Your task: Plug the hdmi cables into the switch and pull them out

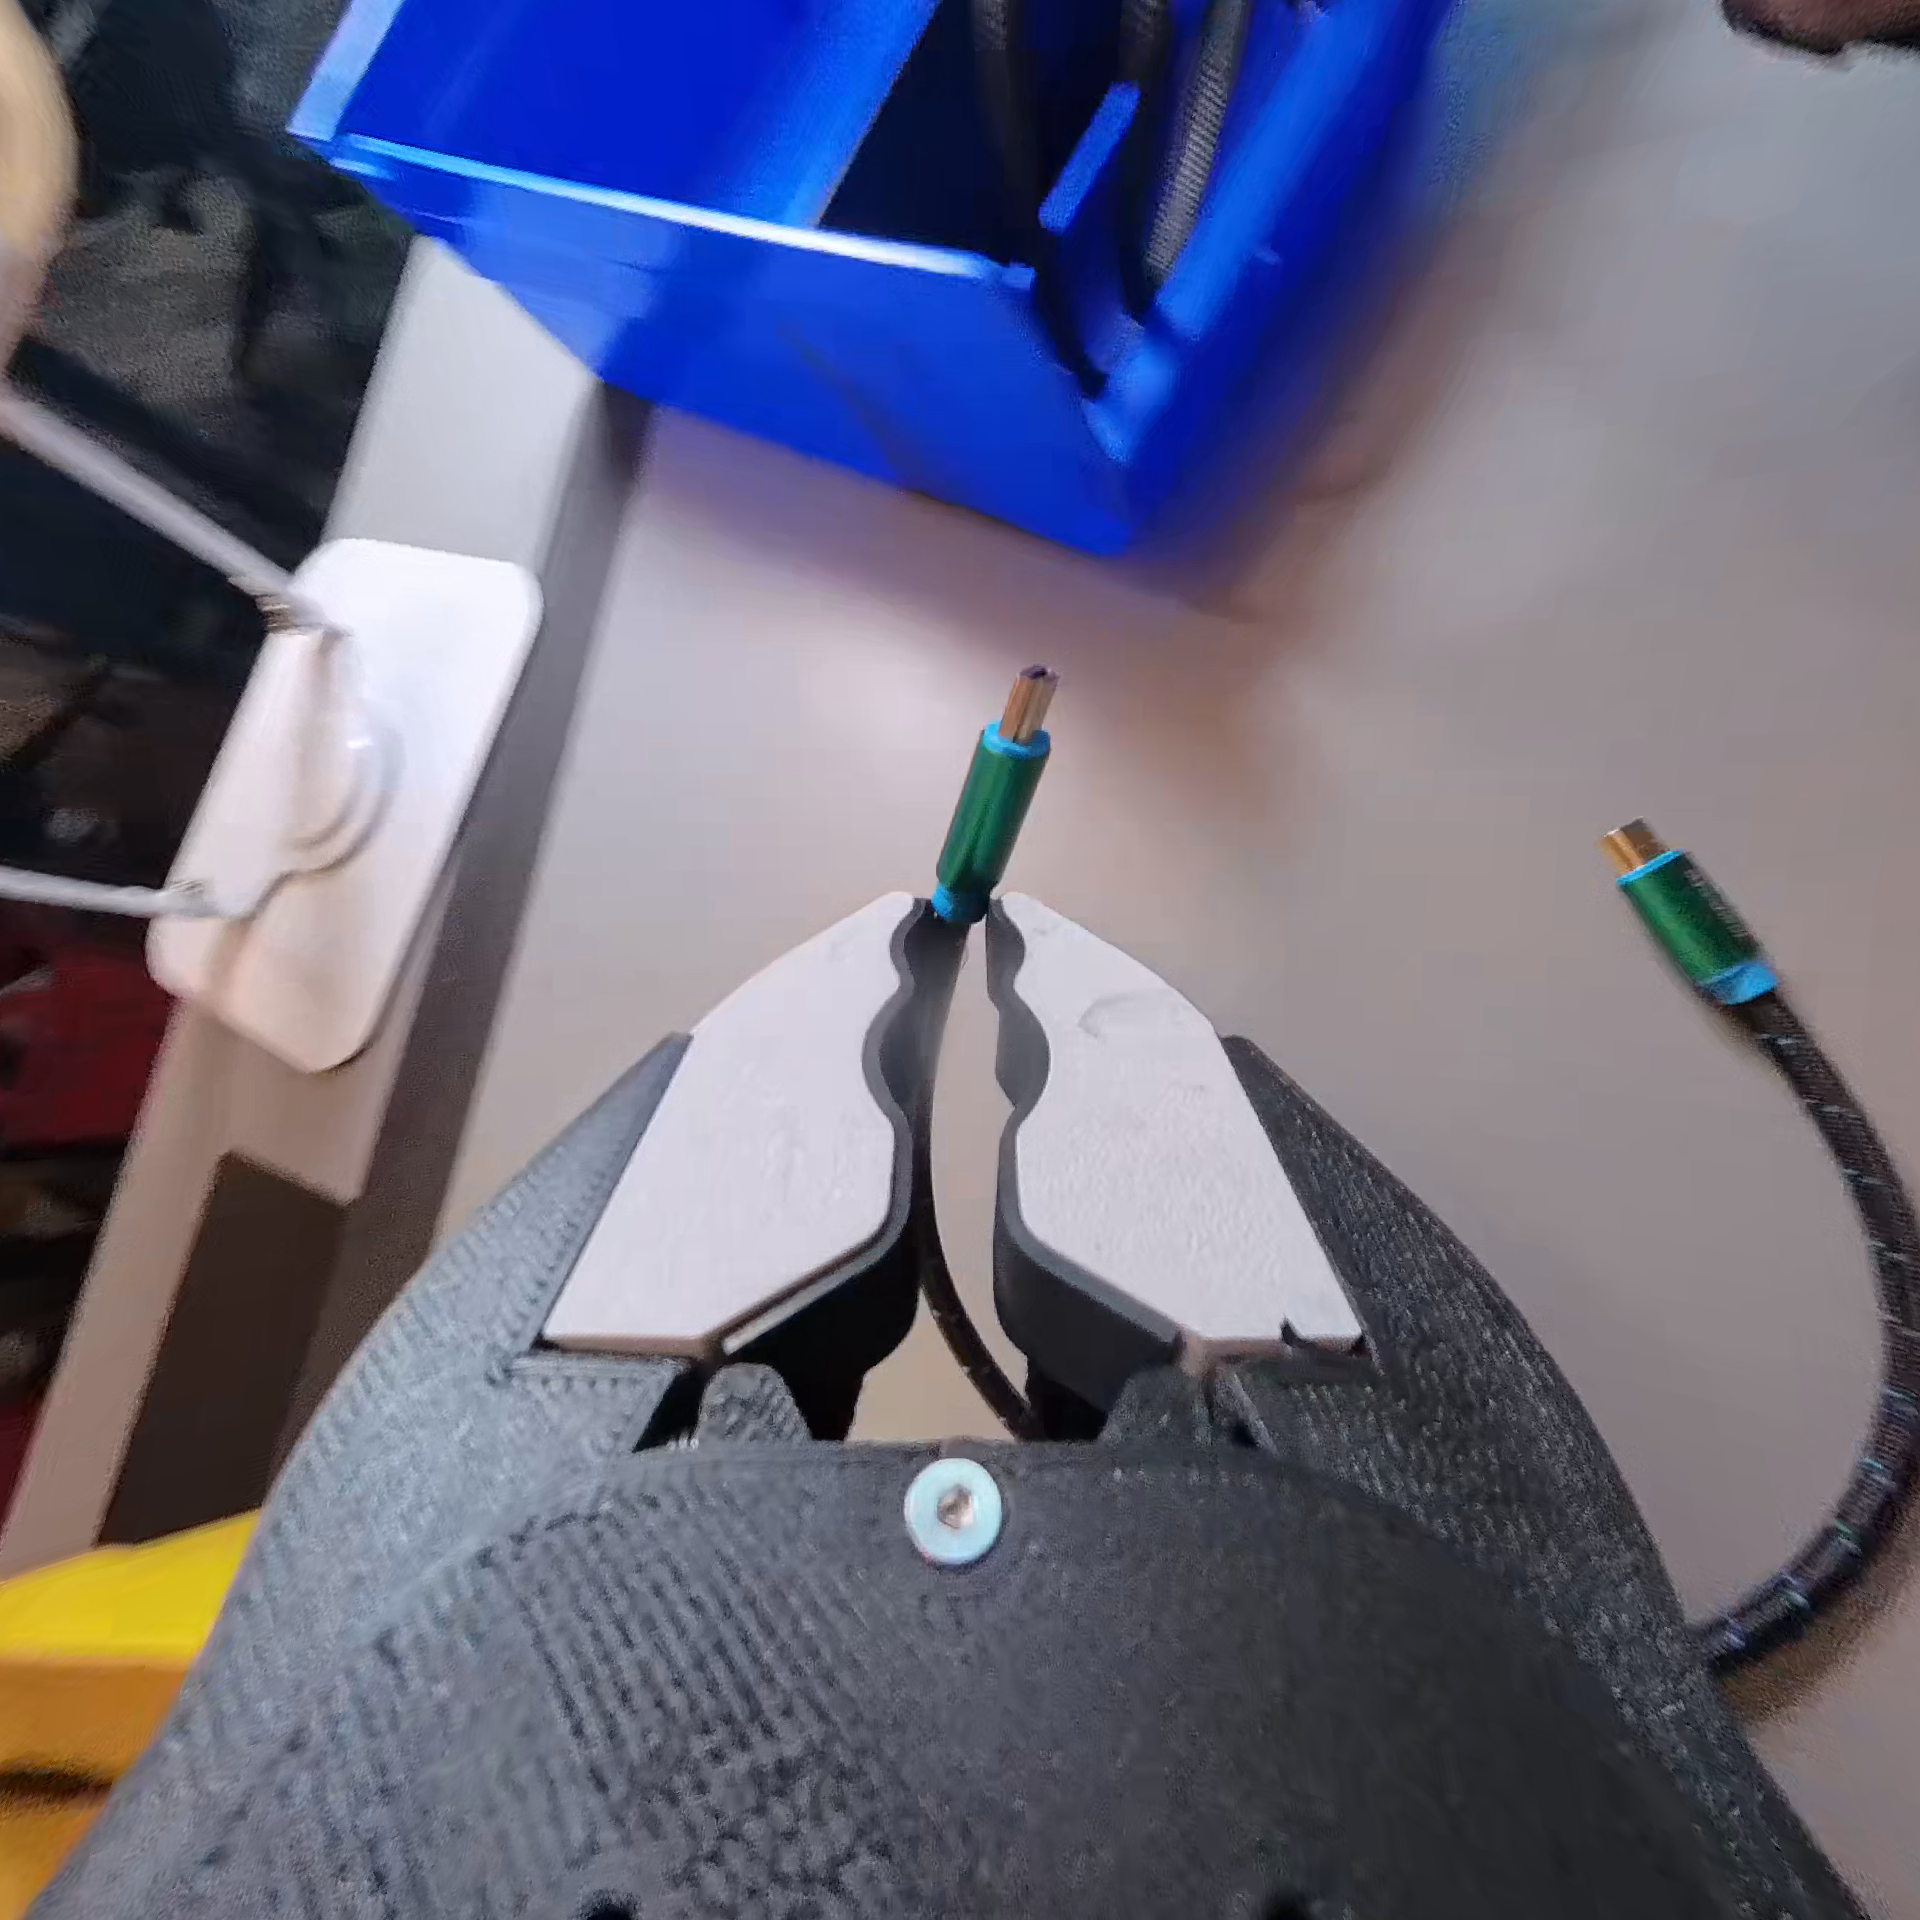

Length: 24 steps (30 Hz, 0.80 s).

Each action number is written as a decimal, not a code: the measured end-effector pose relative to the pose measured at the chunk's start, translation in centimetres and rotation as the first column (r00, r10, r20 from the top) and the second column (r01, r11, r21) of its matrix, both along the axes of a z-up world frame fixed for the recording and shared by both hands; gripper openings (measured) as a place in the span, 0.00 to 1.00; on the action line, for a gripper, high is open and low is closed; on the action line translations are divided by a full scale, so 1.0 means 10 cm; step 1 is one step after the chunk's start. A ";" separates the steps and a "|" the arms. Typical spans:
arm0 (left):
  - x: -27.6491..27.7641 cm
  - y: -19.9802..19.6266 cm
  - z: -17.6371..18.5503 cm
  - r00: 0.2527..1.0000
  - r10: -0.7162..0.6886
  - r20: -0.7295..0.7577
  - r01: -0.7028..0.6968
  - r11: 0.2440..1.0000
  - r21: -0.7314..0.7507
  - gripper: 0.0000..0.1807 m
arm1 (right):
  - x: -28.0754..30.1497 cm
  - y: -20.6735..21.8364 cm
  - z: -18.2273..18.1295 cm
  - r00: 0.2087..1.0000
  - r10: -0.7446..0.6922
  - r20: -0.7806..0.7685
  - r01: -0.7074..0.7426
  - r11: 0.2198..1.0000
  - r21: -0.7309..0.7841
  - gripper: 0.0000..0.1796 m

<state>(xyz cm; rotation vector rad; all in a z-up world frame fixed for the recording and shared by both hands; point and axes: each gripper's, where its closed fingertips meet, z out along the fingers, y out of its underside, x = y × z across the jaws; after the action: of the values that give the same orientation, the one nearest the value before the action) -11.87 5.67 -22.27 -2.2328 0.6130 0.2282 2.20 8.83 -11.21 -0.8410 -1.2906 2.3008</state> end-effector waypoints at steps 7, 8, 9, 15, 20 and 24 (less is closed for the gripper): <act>-0.25 -0.28 1.05 0.993 0.087 0.074 -0.099 0.979 0.180 0.05 | 0.03 0.04 0.05 1.000 -0.006 -0.018 0.005 1.000 -0.022 0.12; -0.13 -0.34 1.07 0.992 0.050 0.113 -0.067 0.985 0.160 0.05 | 0.03 0.05 0.06 1.000 -0.006 -0.020 0.006 1.000 -0.023 0.12; 0.02 -0.40 1.04 0.987 0.012 0.162 -0.033 0.991 0.129 0.05 | 0.04 0.05 0.07 1.000 -0.006 -0.022 0.006 1.000 -0.025 0.12; 0.74 -0.82 0.63 0.892 -0.094 0.442 0.135 0.989 -0.061 0.04 | 0.06 0.09 0.10 0.999 -0.015 -0.036 0.014 0.999 -0.031 0.12; 0.79 -0.92 0.57 0.779 -0.043 0.626 0.131 0.987 -0.094 0.03 | 0.07 0.09 0.11 0.999 -0.014 -0.037 0.013 0.999 -0.035 0.12; 0.77 -0.89 0.70 0.652 -0.040 0.757 0.117 0.992 -0.049 0.03 | 0.08 0.10 0.13 0.999 -0.019 -0.043 0.017 0.999 -0.041 0.12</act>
<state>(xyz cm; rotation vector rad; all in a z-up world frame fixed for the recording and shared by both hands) -4.17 -3.28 -15.22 -2.1155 0.2436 -0.7815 3.00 9.82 -9.89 -0.8076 -1.2172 2.3251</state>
